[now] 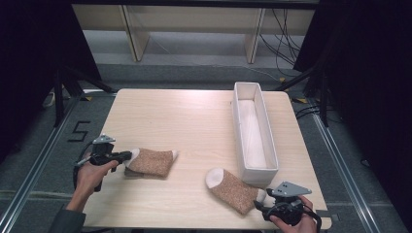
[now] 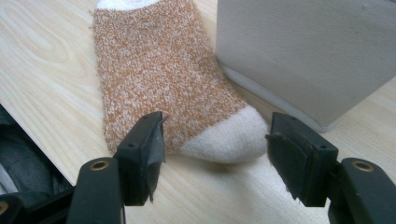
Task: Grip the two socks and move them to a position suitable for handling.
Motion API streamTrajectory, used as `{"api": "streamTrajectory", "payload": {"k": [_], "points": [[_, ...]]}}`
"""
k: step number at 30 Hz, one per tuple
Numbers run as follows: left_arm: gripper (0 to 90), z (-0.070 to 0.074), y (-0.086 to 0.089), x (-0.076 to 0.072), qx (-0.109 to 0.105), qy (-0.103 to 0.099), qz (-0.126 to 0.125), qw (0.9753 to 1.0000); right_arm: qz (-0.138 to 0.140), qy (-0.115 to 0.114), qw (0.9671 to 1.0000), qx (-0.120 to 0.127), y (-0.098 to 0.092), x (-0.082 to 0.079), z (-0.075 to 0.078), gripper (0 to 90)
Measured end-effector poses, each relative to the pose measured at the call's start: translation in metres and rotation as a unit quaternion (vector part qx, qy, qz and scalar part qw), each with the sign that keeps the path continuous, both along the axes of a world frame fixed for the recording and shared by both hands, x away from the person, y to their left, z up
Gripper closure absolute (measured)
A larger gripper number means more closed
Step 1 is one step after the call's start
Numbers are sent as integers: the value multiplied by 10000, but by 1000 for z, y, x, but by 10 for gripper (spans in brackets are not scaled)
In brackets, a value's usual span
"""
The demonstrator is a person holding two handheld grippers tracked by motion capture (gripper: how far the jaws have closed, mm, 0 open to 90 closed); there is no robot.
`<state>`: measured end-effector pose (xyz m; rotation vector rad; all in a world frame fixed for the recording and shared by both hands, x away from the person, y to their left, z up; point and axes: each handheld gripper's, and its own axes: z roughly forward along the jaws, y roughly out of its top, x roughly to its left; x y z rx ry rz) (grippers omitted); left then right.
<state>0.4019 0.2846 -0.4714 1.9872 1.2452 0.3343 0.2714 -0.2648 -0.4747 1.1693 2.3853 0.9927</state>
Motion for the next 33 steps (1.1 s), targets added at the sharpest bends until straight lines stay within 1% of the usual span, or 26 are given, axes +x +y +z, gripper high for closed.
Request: {"api": "streamTrajectory", "payload": {"k": [4, 5, 6, 7, 8, 9, 11, 12, 13, 14, 15, 16, 17, 18, 19, 20, 21, 22, 23, 24, 25, 27, 28, 30, 31, 33], "points": [[857, 17, -10, -3, -99, -272, -69, 9996, -30, -19, 10000, -5, 0, 0, 0, 371], [858, 17, -10, -3, -99, -272, -69, 9996, -30, -19, 10000, -5, 0, 0, 0, 371], [858, 29, -18, -5, -146, -435, -195, 9988, -25, 5, 10000, -7, 0, 0, 0, 371], [859, 36, -23, -7, -200, -484, -263, 9983, -14, 12, 10000, 2, 0, 0, 0, 371], [859, 43, -28, -9, -172, -633, -308, 9974, 26, -46, 10000, -28, 0, 0, 0, 371], [859, 47, -33, -11, -246, -701, -326, 9967, -9, 1, 10000, 1, 0, 0, 0, 371], [859, 61, -45, -14, -233, -840, -499, 9949, -54, 25, 10000, 18, 1, -1, 0, 370], [859, 67, -50, -15, -133, -850, -673, 9940, -37, 9, 10000, 11, 0, -1, 0, 371], [859, 67, -50, -15, -133, -850, -673, 9940, -37, 9, 10000, 11, 0, -1, 0, 371], [859, 74, -65, -16, -215, -964, -755, 9922, -39, -8, 10000, 12, 0, 0, 0, 371], [859, 77, -73, -17, -230, -985, -870, 9911, -38, -3, 10000, -5, 0, 0, 0, 371], [859, 77, -73, -17, -230, -985, -870, 9911, -38, -4, 10000, -6, 0, 0, 0, 371], [859, 81, -89, -16, -199, -998, -1110, 9886, 16, -35, 10000, -4, -1, 0, 0, 371], [859, 81, -98, -17, -199, -1019, -1160, 9878, 15, -35, 10000, 3, -1, 0, 0, 370], [859, 81, -98, -17, -199, -1019, -1160, 9878, 7, -46, 10000, 8, -1, 0, 0, 371], [859, 79, -115, -17, -99, -951, -1454, 9847, -81, 35, 10000, 44, 0, -1, 0, 370], [859, 76, -125, -19, -168, -928, -1522, 9838, -32, -30, 10000, 16, -1, 0, 0, 371], [858, 76, -125, -19, -168, -928, -1522, 9838, -16, -9, 10000, 7, -1, 0, 0, 370], [857, 72, -141, -22, -62, -847, -1807, 9799, -28, 14, 10000, 25, -1, -1, 0, 371], [856, 72, -141, -22, -62, -847, -1807, 9799, -28, 14, 10000, 25, -1, -1, 0, 371], [855, 64, -157, -27, -40, -759, -1994, 9770, 4, -19, 10000, 3, -2, 0, 0, 370], [853, 57, -169, -30, -53, -639, -2162, 9742, -51, 31, 10000, 20, -2, -1, 0, 370], [852, 57, -169, -30, -53, -639, -2162, 9742, -51, 31, 10000, 20, -2, -1, 0, 370], [850, 49, -177, -32, -88, -524, -2296, 9718, -4, -30, 10000, -6, -3, 0, 0, 369], [837, 39, -184, -33, -127, -361, -2351, 9712, -35, 16, 10000, 22, -2, -1, -1, 369], [799, 34, -187, -34, -155, -296, -2358, 9712, -10, 30, 10000, -7, -2, -1, 0, 369]]}}
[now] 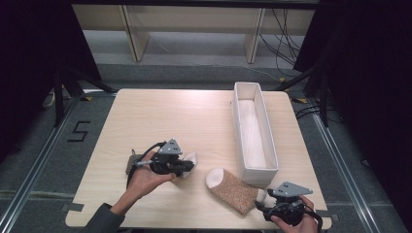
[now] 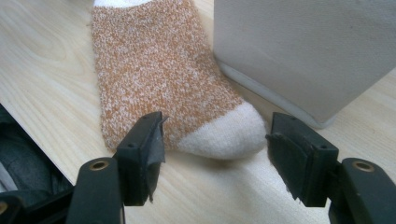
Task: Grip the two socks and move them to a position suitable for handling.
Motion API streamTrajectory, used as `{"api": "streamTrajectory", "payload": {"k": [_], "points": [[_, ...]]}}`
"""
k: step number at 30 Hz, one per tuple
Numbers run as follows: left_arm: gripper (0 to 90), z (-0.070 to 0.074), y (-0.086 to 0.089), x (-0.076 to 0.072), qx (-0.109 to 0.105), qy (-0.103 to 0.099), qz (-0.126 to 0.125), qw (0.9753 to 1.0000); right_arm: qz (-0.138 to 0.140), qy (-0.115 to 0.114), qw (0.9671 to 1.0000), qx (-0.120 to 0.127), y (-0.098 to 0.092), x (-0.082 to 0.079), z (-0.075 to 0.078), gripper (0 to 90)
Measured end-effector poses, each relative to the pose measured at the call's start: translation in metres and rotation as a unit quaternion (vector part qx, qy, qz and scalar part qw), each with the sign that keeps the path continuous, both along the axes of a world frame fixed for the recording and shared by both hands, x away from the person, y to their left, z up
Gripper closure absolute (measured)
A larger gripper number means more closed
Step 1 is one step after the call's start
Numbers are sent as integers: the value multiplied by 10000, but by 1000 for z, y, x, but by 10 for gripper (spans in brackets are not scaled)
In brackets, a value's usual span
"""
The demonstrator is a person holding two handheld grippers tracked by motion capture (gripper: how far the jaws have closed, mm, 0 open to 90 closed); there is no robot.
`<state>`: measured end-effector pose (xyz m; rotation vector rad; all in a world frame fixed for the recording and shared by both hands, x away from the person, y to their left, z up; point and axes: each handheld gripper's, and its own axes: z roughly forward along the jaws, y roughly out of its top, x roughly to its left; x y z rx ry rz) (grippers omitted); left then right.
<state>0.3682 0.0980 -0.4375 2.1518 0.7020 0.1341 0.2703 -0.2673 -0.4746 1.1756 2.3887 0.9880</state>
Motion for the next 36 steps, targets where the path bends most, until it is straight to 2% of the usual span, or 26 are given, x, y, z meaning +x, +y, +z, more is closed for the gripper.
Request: {"api": "streamTrajectory", "payload": {"k": [1, 2, 4, 6, 7, 8, 9, 11, 14, 16, 18, 19, 20, 21, 22, 23, 27, 28, 29, 30, 31, 32, 33, 34, 35, 36], "points": [[794, -8, -4, -1, -96, 152, -27, 9998, -9, -21, 10000, 16, 0, 0, 1, 369], [786, -11, -4, 0, -113, 147, -64, 9998, -112, 72, 9999, 81, 1, -1, 1, 369], [744, -16, -7, 0, -201, 299, -67, 9993, 36, -120, 9999, -30, -1, 1, 0, 369], [636, -17, -6, 0, -262, 368, -92, 9989, -13, -47, 10000, 6, 0, 0, 0, 369], [615, -17, -6, 0, -262, 368, -92, 9989, -13, -47, 10000, 6, 0, 0, 0, 369], [586, -14, -3, -1, -423, 392, -86, 9983, -58, 24, 10000, 32, 0, -1, 1, 368], [554, -11, 0, -1, -493, 375, -98, 9980, -10, -51, 10000, 10, 0, 0, 0, 368], [470, -4, 9, -2, -656, 371, 13, 9972, 10, -112, 9999, -37, -1, 1, 1, 369], [435, 2, 27, -1, -767, 328, 254, 9962, -13, -94, 10000, 2, -1, 0, 2, 369], [449, 2, 43, 1, -734, 304, 399, 9960, -85, -50, 9999, 93, 2, -2, 3, 371], [449, 0, 58, 3, -714, 313, 638, 9949, -59, -99, 9999, 117, 4, -1, 5, 370], [449, -2, 66, 3, -645, 276, 750, 9947, 24, -165, 9998, 96, 5, 0, 7, 371], [449, -3, 75, 4, -558, 270, 853, 9944, -10, -144, 9997, 174, 8, -1, 9, 371], [449, -3, 75, 4, -558, 270, 853, 9944, -10, -144, 9997, 174, 8, -1, 9, 371], [449, -7, 92, 5, -429, 239, 1080, 9929, 147, -221, 9995, 159, 12, 2, 14, 374], [449, -9, 101, 5, -338, 199, 1167, 9924, 208, -224, 9994, 182, 14, 3, 16, 377], [450, -17, 134, 7, -206, 181, 1721, 9847, 323, -291, 9988, 228, 29, 9, 24, 403], [449, -17, 134, 7, -206, 181, 1721, 9847, 299, -305, 9987, 260, 34, 10, 27, 405], [447, -21, 149, 9, -23, 147, 1879, 9821, 412, -312, 9984, 233, 39, 13, 28, 407], [447, -23, 155, 9, 71, 165, 1980, 9800, 511, -378, 9978, 175, 45, 15, 30, 416], [448, -23, 155, 9, 71, 165, 1980, 9800, 520, -334, 9979, 185, 51, 16, 32, 426], [452, -28, 166, 11, 38, 271, 2103, 9773, 636, -340, 9973, 139, 57, 19, 33, 429], [453, -28, 166, 11, 38, 271, 2103, 9773, 636, -340, 9973, 139, 57, 19, 33, 429], [453, -32, 172, 12, 66, 305, 2219, 9746, 629, -160, 9977, 196, 70, 22, 35, 442], [452, -34, 175, 13, 82, 331, 2242, 9739, 786, -236, 9964, 204, 74, 27, 36, 450], [446, -34, 175, 13, 82, 331, 2242, 9739, 773, -76, 9965, 296, 79, 29, 37, 457]]}}
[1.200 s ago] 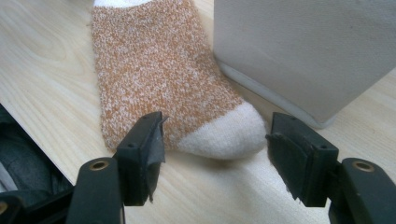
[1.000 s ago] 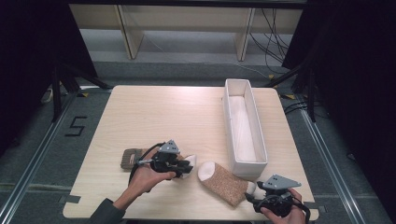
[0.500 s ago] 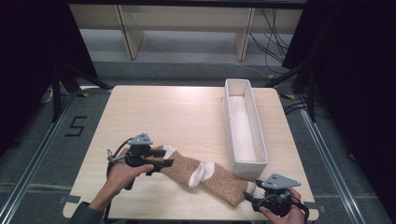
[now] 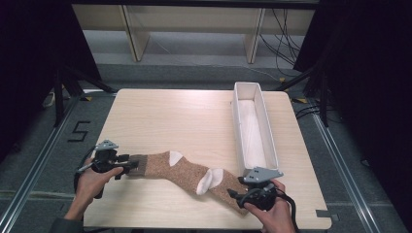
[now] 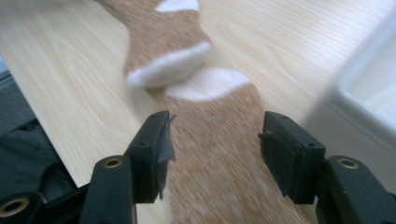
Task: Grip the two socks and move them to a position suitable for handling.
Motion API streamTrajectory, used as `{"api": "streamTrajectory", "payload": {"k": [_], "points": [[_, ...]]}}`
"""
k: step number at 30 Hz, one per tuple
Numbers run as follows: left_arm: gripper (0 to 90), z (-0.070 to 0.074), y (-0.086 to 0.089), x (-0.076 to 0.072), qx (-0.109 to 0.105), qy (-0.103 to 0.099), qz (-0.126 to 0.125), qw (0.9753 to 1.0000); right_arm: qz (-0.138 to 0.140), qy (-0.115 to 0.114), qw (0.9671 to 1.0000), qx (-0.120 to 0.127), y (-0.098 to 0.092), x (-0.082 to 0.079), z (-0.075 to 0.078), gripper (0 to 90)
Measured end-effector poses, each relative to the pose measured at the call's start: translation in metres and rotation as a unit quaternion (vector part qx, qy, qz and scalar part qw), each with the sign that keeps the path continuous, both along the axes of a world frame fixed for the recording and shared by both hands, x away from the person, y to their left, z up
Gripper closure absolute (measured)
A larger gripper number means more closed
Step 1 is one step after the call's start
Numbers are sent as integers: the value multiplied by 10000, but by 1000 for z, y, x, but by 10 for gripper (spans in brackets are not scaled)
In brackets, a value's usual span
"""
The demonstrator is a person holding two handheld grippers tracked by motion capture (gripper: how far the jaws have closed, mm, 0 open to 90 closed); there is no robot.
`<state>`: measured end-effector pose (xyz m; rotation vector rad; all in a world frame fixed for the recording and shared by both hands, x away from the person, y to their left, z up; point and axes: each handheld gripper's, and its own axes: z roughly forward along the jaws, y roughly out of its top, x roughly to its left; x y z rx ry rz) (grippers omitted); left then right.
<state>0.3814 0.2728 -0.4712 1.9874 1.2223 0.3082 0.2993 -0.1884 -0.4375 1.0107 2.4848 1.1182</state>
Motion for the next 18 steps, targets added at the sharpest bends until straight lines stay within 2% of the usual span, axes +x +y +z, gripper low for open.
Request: {"api": "streamTrajectory", "payload": {"k": [1, 2, 3, 4, 6, 7, 9, 10, 11, 14, 16, 17, 18], "points": [[446, -2, 2, 1, -8, 61, 45, 10000, 0, 0, 10000, 0, 0, 0, 0, 457], [429, -5, 5, 4, 38, 136, 70, 9999, 6, 186, 9998, 100, 8, 8, 1, 461], [420, -5, 5, 4, 38, 136, 70, 9999, -19, 274, 9995, 137, 12, 11, 1, 463], [410, -7, 7, 6, 81, 205, 106, 9997, -13, 303, 9994, 171, 16, 15, 1, 467], [403, -10, 7, 7, 140, 194, 162, 9996, -7, 346, 9993, 141, 19, 18, 1, 469], [382, -12, 11, 10, 226, 361, 187, 9989, -19, 425, 9991, 69, 26, 24, -1, 473], [368, -14, 11, 12, 212, 368, 271, 9987, 29, 452, 9990, 4, 32, 29, -2, 478], [355, -19, 13, 15, 158, 518, 276, 9982, 97, 469, 9989, -7, 35, 32, -3, 478], [340, -21, 14, 16, 136, 568, 303, 9978, 80, 492, 9987, -50, 37, 33, -4, 479], [326, -23, 16, 19, 27, 620, 293, 9976, 108, 602, 9981, 81, 46, 39, -8, 479], [324, -24, 15, 20, 26, 620, 364, 9974, 94, 680, 9976, 56, 50, 42, -8, 478], [324, -24, 15, 21, 57, 750, 325, 9966, 85, 690, 9976, 39, 52, 44, -8, 477], [323, -25, 15, 22, 41, 744, 374, 9965, 85, 741, 9972, 59, 54, 45, -8, 474]]}}
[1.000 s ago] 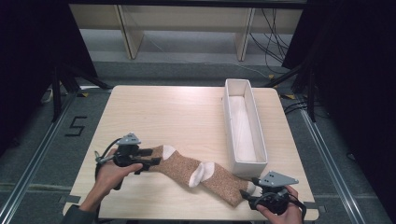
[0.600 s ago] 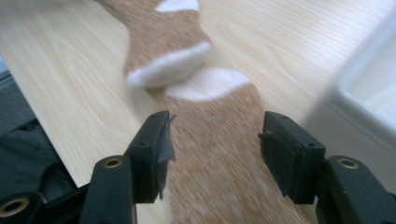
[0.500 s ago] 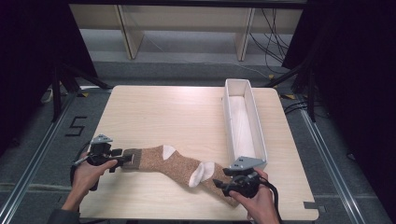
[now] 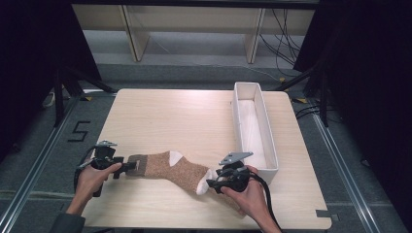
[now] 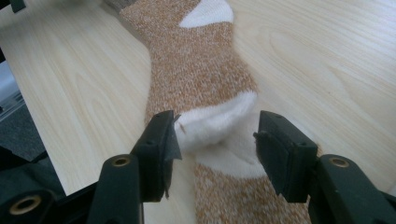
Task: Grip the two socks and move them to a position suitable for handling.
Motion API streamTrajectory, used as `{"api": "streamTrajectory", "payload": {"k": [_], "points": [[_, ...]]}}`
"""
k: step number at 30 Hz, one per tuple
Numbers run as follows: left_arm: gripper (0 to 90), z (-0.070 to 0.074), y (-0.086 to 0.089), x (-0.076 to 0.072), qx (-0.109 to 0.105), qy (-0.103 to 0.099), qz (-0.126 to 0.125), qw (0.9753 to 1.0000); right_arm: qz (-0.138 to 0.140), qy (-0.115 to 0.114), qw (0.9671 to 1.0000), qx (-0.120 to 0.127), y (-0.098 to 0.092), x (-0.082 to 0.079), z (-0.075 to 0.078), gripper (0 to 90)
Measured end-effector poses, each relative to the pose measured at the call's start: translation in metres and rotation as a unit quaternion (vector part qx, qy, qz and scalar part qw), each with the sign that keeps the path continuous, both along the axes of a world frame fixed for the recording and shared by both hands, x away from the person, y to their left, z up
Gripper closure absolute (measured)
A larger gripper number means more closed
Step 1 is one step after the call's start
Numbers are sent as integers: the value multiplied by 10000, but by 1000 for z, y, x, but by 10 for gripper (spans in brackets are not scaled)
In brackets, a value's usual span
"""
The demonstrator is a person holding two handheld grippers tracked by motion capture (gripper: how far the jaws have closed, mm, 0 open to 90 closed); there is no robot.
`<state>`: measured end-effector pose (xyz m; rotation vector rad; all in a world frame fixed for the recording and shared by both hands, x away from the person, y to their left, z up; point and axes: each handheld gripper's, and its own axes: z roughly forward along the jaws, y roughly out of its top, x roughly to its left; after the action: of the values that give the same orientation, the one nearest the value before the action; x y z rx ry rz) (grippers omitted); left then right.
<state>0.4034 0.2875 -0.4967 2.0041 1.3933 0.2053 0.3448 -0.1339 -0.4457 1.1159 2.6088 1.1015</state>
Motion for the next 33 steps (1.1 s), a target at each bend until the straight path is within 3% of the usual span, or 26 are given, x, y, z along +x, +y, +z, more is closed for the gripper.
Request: {"api": "streamTrajectory", "payload": {"k": [4, 5, 8, 9, 10, 11, 13, 14, 16, 17, 18, 19, 20, 21, 22, 23, 25, 26, 27, 29, 33], "points": [[318, -3, -1, 3, 1, 89, -3, 10000, 17, 30, 9999, -99, 8, 11, -5, 473], [304, -4, -1, 4, 70, 152, -105, 9998, -13, 47, 9999, -123, 10, 14, -7, 489], [307, -5, -2, 4, 40, 168, -105, 9998, 36, 83, 9998, -200, 13, 19, -11, 543], [320, -6, -3, 5, -14, 188, -143, 9997, -24, 233, 9994, -263, 16, 20, -14, 624], [340, -6, -3, 5, -14, 188, -143, 9997, 31, 93, 9994, -326, 16, 22, -15, 656], [364, -7, -2, 6, -240, 234, -209, 9992, 58, 120, 9993, -340, 16, 24, -15, 691], [429, -9, -2, 6, -339, 227, -217, 9989, 85, 73, 9992, -383, 16, 25, -17, 775], [478, -8, -2, 6, -290, 186, -185, 9992, 43, 88, 9992, -395, 17, 25, -17, 805], [603, -7, -1, 4, -399, 32, -201, 9990, 88, 81, 9990, -430, 18, 26, -16, 823], [696, -5, 0, 3, -308, -102, -193, 9993, 176, 50, 9990, -405, 18, 26, -15, 829], [754, -3, 1, 1, -293, -155, -207, 9992, 227, -60, 9989, -401, 19, 27, -14, 833], [792, -1, 1, -1, -258, -244, -256, 9990, 201, -27, 9990, -408, 20, 26, -13, 836], [810, 2, 1, -4, -240, -337, -261, 9988, 162, -39, 9988, -453, 21, 27, -12, 839], [821, 5, 1, -6, -225, -414, -258, 9986, 229, -223, 9986, -423, 22, 29, -11, 840], [825, 9, 2, -10, -235, -437, -264, 9984, 260, -212, 9986, -403, 22, 30, -6, 841], [827, 13, 3, -13, -263, -528, -261, 9979, 66, -38, 9993, -375, 26, 28, -3, 842], [827, 17, 6, -17, -264, -576, -289, 9976, 183, -144, 9989, -410, 26, 32, 1, 842], [826, 22, 10, -24, -400, -704, -202, 9965, 168, -261, 9987, -396, 31, 39, 5, 842], [826, 24, 12, -28, -410, -762, -165, 9961, 202, -224, 9988, -396, 33, 42, 8, 842], [826, 26, 14, -31, -439, -795, -108, 9958, 158, -293, 9987, -389, 37, 46, 8, 842], [825, 24, 25, -45, -357, -809, -126, 9960, 324, -372, 9972, -561, 51, 67, 5, 842]]}}
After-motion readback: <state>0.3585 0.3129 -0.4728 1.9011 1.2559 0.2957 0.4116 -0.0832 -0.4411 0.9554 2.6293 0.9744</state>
